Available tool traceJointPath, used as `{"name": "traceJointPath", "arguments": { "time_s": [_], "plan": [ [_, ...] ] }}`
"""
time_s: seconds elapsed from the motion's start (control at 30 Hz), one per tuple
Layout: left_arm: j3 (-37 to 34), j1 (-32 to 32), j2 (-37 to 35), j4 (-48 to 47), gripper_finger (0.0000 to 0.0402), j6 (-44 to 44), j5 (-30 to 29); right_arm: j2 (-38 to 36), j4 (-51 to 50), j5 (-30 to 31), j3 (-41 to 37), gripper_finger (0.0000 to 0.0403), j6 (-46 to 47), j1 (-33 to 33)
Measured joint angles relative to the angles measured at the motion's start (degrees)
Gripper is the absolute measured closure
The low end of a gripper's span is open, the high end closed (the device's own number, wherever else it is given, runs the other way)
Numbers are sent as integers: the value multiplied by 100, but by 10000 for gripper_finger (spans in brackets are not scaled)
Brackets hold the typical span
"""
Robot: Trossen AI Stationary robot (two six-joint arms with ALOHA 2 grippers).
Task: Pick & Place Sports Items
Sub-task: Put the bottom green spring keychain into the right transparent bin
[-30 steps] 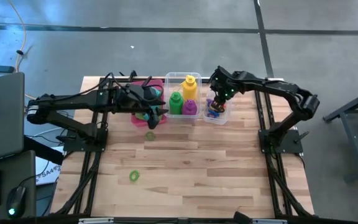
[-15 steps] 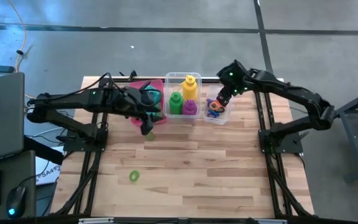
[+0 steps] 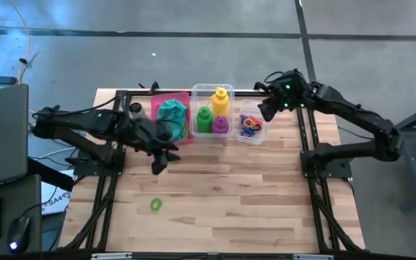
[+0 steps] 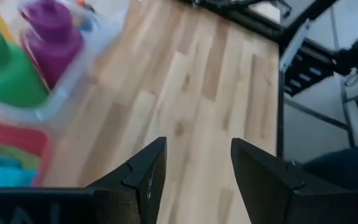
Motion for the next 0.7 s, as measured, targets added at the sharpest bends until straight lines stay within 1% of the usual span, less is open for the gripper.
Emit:
{"name": "traceJointPath", "arguments": {
  "time_s": [0.17,0.27,0.5,0.7],
  "plan": [
    [0,-479,0,-500,225,-695,1,-302,-2,-130,0,252,157,354],
    [0,-788,0,-789,225,-1108,-7,-444,2,-97,2,253,468,615],
    [0,-1500,0,-1101,225,-1847,-130,-561,0,-80,2,255,1012,1179],
    [0,-2120,0,-1121,225,-2366,-500,-553,2,324,2,255,1400,1755]
  ]
}}
